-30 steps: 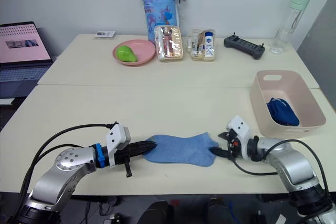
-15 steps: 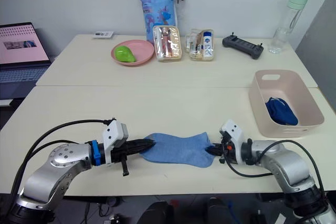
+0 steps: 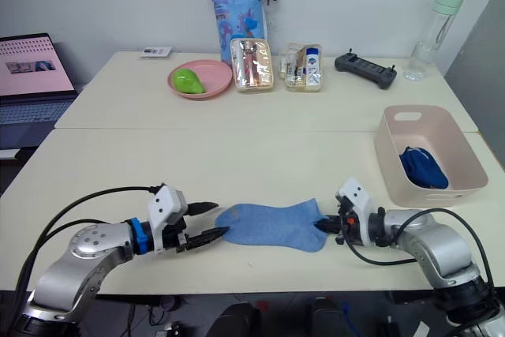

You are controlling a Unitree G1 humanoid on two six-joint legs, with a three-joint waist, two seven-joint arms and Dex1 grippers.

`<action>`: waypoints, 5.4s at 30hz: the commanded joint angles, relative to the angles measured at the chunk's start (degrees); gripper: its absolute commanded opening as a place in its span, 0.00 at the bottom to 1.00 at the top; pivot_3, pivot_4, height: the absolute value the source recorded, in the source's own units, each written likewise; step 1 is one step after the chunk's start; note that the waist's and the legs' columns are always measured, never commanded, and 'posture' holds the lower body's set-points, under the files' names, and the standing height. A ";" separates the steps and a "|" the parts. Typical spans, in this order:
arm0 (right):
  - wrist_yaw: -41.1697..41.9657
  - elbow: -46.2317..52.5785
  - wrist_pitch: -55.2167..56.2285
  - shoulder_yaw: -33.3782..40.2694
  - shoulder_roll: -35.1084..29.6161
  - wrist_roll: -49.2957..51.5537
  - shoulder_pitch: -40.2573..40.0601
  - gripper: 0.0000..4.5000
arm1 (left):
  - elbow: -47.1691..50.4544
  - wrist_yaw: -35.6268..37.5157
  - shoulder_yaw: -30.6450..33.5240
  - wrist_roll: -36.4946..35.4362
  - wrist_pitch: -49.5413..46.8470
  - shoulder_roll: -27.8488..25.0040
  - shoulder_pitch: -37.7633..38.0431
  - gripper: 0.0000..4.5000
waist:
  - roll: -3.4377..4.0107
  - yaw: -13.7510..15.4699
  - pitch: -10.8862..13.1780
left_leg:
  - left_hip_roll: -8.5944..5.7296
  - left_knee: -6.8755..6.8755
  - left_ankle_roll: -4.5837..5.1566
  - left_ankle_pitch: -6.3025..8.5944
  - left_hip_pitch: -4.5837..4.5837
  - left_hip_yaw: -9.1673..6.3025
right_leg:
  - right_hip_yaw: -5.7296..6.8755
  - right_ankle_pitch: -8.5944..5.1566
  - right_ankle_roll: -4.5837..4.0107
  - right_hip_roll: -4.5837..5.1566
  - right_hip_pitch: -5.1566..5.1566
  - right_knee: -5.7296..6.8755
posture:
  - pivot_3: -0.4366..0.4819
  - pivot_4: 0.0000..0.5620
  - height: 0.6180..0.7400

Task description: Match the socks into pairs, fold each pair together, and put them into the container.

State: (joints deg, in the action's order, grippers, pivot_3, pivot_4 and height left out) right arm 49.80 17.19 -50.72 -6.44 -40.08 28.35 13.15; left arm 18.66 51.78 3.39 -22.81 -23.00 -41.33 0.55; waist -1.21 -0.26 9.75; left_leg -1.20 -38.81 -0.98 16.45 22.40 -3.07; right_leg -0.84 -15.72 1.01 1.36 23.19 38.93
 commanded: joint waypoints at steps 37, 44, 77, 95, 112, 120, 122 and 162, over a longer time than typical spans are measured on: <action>3.58 -5.41 -3.94 -8.08 11.26 7.56 14.06 0.00 | -8.43 4.42 -15.92 7.83 -2.54 7.79 -15.36 0.01 | 0.09 -0.70 -0.05 | 0.01 -0.06 0.01 -0.01 0.00 -0.05 | 0.00 0.01 0.02 -0.06 0.02 0.07 | 0.48 0.27 1.00; 2.71 -7.18 -2.02 -9.36 13.76 4.89 15.01 0.13 | 2.33 6.63 -6.36 -0.31 -9.39 -1.03 -10.84 0.00 | 0.11 -1.34 -0.04 | 0.04 -0.03 0.00 -0.01 0.01 -0.10 | 0.02 0.01 0.01 -0.08 0.04 0.08 | 0.48 0.27 1.00; -5.86 -9.52 -19.51 -7.68 12.51 7.21 18.27 0.81 | -10.84 5.24 -17.57 11.80 7.85 1.40 -8.72 0.00 | 0.17 -1.48 -0.15 | 0.04 0.03 0.01 0.00 -0.05 -0.04 | -0.02 0.01 0.01 -0.07 0.01 0.07 | 0.48 0.27 1.00; -3.94 -15.32 -14.60 -11.01 17.58 4.20 20.86 0.03 | -7.99 4.53 -13.08 6.55 5.09 2.73 -7.37 0.00 | 0.28 -1.50 -0.32 | 0.04 0.04 0.01 0.00 -0.07 -0.05 | 0.00 0.01 0.01 -0.07 0.02 0.08 | 0.48 0.27 1.00; -0.28 -25.30 21.12 1.23 -21.66 -19.07 38.78 0.00 | 4.64 -8.94 -4.89 -16.85 -15.63 14.33 -36.70 1.00 | 0.26 -0.48 -0.13 | -0.11 -0.03 0.01 0.00 0.25 0.00 | -0.04 0.00 0.14 -0.01 0.10 -0.15 | 0.48 0.27 1.00; -3.35 -38.15 51.64 -4.60 -30.85 -40.28 33.72 0.00 | 3.07 -9.21 -7.99 -14.33 -13.92 18.37 -38.69 1.00 | 0.26 -1.33 -0.10 | -0.04 -0.02 -0.02 -0.02 0.06 0.26 | -0.21 0.01 0.13 -0.02 0.14 0.05 | 0.48 0.27 1.00; -3.53 -38.06 54.13 -4.90 -30.62 -42.30 30.87 0.00 | 3.37 -8.68 -9.05 -14.12 -13.77 18.63 -38.27 1.00 | 0.26 -1.45 -0.10 | -0.01 -0.02 -0.03 -0.03 0.03 0.24 | -0.21 0.01 0.12 -0.06 0.09 0.05 | 0.48 0.27 1.00; 20.12 -57.99 59.56 -9.24 -24.02 -46.19 47.17 0.22 | 3.08 -7.06 -14.39 -10.95 -12.01 21.74 -39.44 1.00 | 0.56 -1.17 0.08 | -0.12 -0.10 -0.24 -0.15 0.05 0.24 | -0.22 0.01 0.11 0.05 0.04 0.01 | 0.48 0.27 1.00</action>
State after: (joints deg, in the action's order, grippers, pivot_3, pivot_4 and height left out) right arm 70.74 -40.42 7.24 -16.21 -63.50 -17.15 59.73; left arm 20.04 44.53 -10.59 -34.02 -35.41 -19.84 -37.88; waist -0.65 -1.44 9.83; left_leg -1.31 -38.90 -1.25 16.29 22.45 -2.82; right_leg -1.07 -15.71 1.11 1.40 23.25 38.94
